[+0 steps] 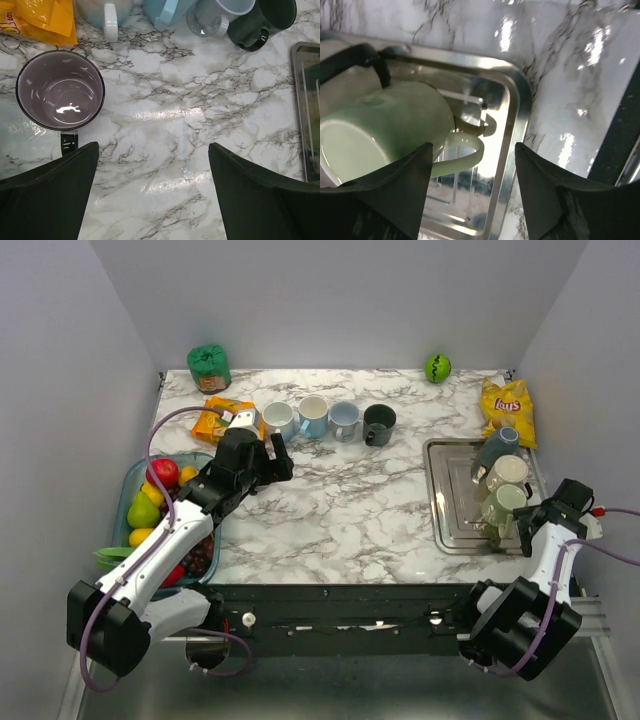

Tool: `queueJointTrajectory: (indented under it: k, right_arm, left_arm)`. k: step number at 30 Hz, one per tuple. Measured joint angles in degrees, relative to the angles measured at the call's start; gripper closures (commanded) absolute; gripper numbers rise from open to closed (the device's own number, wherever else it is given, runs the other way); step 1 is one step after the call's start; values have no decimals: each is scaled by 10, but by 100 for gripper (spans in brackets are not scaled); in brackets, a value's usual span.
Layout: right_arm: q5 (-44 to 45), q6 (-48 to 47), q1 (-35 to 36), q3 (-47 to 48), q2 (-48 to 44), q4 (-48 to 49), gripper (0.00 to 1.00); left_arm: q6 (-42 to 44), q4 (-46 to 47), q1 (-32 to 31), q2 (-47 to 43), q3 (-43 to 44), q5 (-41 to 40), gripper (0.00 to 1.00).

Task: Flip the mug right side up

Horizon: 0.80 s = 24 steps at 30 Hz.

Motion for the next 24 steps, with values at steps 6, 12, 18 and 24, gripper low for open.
queueJointTrajectory:
  k: [6, 12, 18, 24]
  right_arm:
    - [-100, -15, 8, -31, -23, 8, 36]
    - [-134, -23, 38, -31, -25, 8, 36]
    - [-89, -27, 52, -3, -97, -41, 32]
    - [-75, -86, 62, 68, -106, -49, 29]
  left_arm:
    - [0, 13, 11, 4, -11, 12, 1]
    - [-2, 23, 21, 5, -16, 22, 1]
    - [-5, 24, 29, 4, -17, 30, 1]
    - [-12, 31, 37, 3, -20, 40, 1]
